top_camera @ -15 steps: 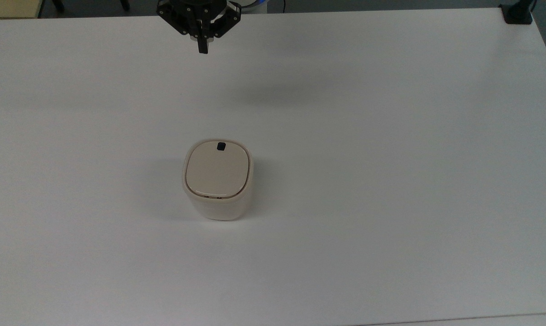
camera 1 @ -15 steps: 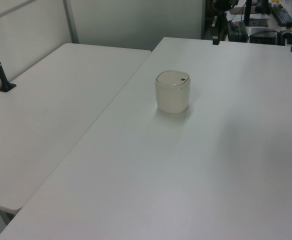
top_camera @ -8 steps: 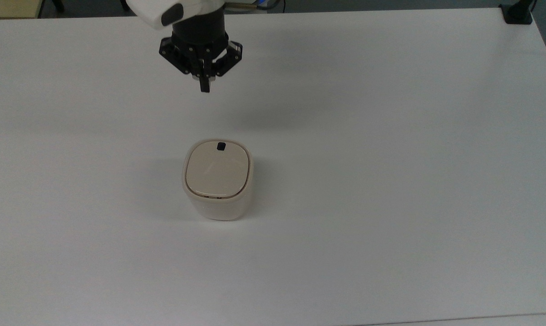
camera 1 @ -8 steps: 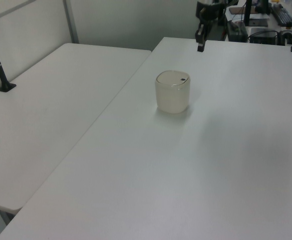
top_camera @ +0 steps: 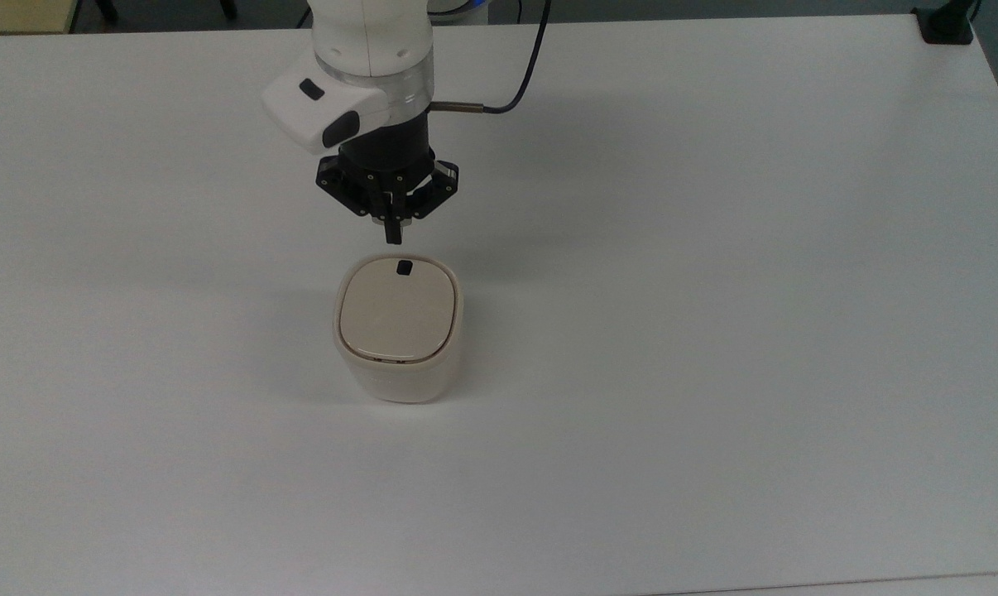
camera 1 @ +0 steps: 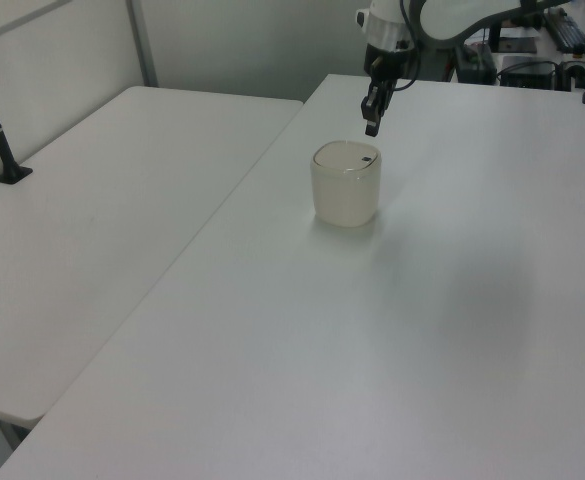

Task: Open the trash bin
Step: 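Press the closed gripper down onto the dark button on the lid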

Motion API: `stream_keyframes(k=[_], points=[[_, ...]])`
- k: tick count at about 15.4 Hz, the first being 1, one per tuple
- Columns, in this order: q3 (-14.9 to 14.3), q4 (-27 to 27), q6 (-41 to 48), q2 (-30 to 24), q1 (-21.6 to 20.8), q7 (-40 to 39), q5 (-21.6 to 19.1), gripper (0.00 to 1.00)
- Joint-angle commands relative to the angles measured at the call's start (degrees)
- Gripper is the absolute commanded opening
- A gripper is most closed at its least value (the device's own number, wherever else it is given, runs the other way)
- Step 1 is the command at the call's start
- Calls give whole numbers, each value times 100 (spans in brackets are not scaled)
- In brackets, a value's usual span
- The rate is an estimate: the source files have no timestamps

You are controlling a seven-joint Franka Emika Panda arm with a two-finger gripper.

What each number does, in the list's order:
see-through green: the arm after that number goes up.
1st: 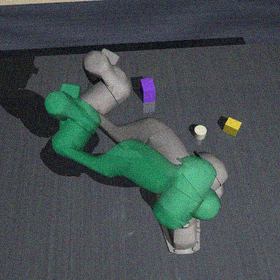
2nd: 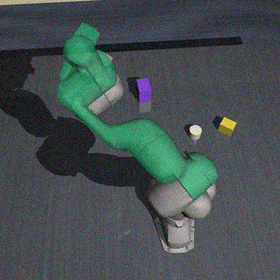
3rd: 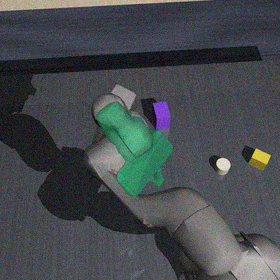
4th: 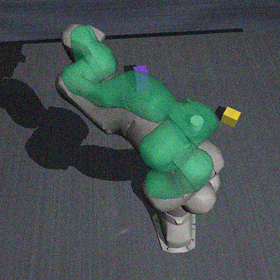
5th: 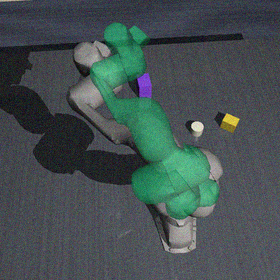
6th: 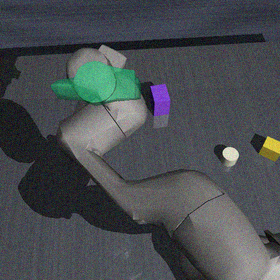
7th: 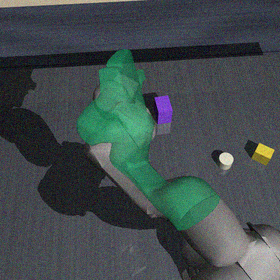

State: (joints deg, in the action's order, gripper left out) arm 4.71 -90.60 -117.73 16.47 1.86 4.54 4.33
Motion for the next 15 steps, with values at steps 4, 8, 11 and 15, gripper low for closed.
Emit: stream_keyframes(k=[4, 8, 11, 15], points=[[4, -10, -461, 348, -151, 434, 6, 0], [4, -10, -470, 480, -142, 434, 50, 0], [-5, -19, -461, 498, -134, 434, 50, 0], [-14, -2, -435, 515, -125, 434, 50, 0]])
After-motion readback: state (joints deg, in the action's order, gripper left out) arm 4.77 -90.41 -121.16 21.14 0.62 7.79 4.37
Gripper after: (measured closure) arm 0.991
